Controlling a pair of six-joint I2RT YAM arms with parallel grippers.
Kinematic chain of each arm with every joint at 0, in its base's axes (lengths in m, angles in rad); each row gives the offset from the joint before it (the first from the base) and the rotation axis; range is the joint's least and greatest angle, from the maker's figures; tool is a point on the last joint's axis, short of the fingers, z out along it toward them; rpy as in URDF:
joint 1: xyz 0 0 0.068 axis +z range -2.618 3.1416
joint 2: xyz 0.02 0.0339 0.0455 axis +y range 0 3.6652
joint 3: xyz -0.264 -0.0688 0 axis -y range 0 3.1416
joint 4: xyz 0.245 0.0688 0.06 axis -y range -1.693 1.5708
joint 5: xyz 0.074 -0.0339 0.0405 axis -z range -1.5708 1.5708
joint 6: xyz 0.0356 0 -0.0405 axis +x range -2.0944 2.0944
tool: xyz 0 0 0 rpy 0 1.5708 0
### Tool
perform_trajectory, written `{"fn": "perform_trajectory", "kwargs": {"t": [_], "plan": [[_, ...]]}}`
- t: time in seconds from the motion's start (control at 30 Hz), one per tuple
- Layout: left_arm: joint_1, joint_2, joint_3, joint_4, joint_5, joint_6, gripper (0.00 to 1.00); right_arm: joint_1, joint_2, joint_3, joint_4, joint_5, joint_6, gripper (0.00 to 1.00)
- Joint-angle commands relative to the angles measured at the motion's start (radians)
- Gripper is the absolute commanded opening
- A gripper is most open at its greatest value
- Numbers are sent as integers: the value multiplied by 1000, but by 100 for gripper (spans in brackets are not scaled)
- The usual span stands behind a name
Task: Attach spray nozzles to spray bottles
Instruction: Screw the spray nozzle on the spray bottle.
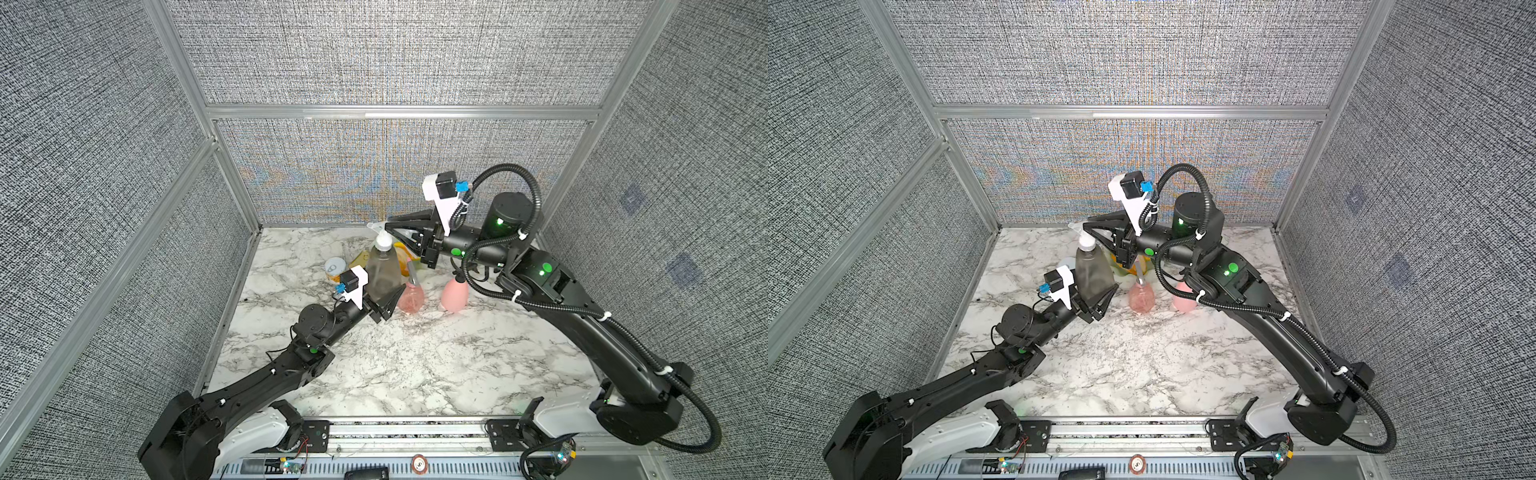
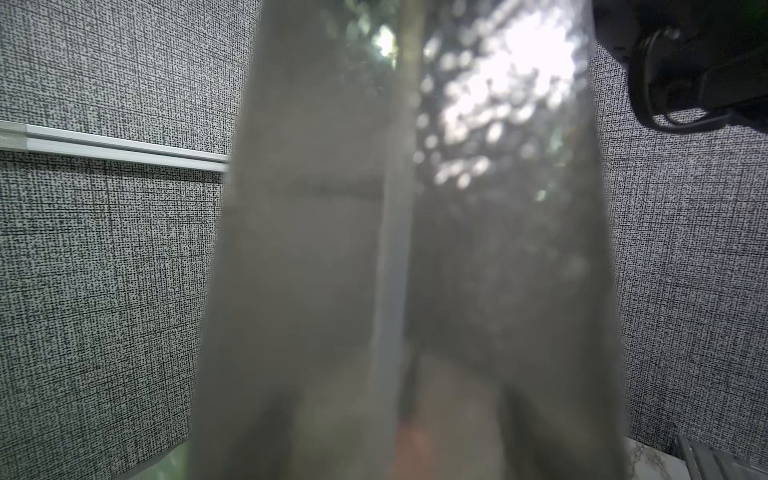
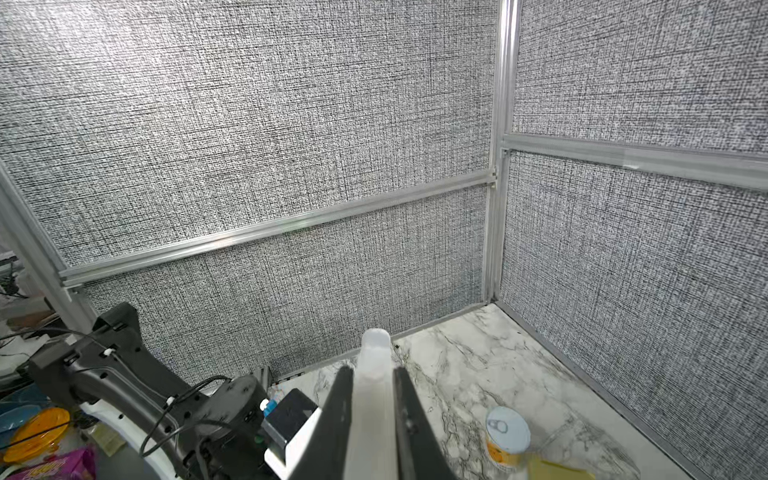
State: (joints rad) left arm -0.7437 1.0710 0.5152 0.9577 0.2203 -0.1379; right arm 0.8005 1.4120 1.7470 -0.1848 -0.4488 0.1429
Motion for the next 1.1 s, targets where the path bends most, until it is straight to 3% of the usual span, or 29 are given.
{"fn": "perform_trajectory", "kwargs": {"t": [0.0, 0.27, 0.53, 0.63, 0.87, 1.07], "plan": [[0, -1, 15, 4, 22, 22, 60, 6, 9, 26, -114, 40, -26, 15], [-1, 7, 31, -28, 32, 28, 59, 19, 47, 94, -267, 43, -107, 14], [-1, -11, 32, -36, -2, 45, 58, 27, 65, 90, -317, 104, -56, 14], [0, -17, 31, -37, -26, 55, 57, 70, 46, 49, -302, 236, -16, 14], [0, -20, 32, -49, -106, 75, 55, 252, 106, 107, -387, 808, 57, 15], [0, -20, 31, -58, -142, 88, 54, 338, 167, 176, -405, 1071, 106, 20]]}}
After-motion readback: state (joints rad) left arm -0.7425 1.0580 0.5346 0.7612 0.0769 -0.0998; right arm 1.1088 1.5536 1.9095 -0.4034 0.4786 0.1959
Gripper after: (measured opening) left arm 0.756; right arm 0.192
